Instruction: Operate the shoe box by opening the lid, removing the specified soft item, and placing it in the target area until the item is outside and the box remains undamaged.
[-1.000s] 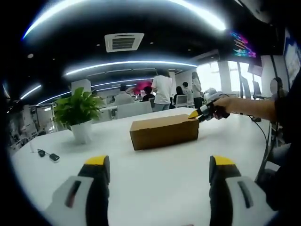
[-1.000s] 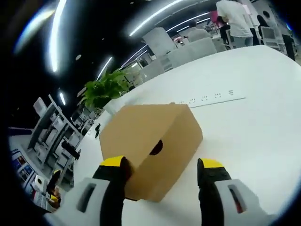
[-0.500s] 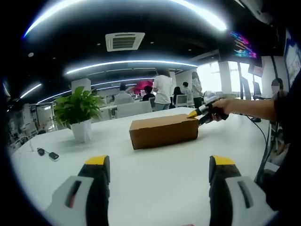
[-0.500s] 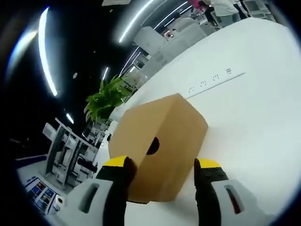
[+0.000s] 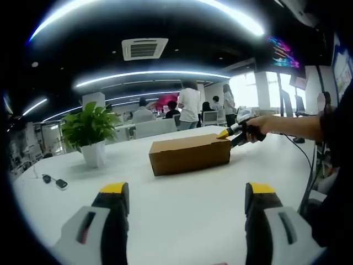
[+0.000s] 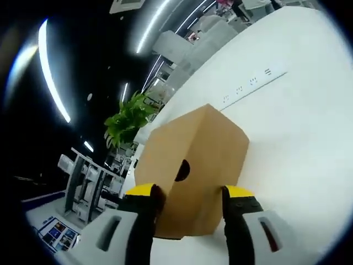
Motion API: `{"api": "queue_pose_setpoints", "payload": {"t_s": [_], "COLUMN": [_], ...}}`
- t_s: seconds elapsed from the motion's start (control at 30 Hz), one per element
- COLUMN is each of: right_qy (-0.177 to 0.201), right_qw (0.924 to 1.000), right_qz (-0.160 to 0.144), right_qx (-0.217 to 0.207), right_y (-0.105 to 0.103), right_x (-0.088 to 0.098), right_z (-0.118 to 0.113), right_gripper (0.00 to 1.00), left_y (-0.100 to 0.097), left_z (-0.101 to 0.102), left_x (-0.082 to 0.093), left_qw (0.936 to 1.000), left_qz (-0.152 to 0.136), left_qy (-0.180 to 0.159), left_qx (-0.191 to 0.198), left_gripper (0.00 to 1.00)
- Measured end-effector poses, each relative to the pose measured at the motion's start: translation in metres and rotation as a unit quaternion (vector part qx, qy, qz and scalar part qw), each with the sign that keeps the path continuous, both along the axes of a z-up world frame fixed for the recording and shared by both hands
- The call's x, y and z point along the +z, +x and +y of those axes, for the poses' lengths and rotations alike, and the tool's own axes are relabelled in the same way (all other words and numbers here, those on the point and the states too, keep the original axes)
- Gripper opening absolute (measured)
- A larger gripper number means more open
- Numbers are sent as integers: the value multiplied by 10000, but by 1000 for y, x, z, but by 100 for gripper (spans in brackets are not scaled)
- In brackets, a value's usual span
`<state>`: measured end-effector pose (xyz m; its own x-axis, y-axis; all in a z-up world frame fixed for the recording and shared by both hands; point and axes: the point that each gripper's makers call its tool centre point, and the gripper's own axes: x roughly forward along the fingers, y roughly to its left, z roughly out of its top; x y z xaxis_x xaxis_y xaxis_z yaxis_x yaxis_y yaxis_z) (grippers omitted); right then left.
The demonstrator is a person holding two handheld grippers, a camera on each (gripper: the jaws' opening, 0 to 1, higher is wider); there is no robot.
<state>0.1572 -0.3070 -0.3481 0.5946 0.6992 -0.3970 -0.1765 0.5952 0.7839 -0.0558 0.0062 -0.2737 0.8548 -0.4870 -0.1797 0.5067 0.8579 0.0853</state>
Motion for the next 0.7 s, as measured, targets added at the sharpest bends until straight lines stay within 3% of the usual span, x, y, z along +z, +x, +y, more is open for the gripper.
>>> {"api": "queue_pose_setpoints", "payload": {"t_s": [0.7], "right_qy": [45], "right_qw": [9999], "right_qz": [144], "right_qx": [-67], "right_y": [2], "right_x": [4], "right_z": [-6], "right_gripper": [37], "left_y": [0], "left_z": [-3], "left_x": [-1], "left_qw": [10000], "left_qz": [29], "left_qy": [18], "left_qx": [-40], "left_gripper": [88]}}
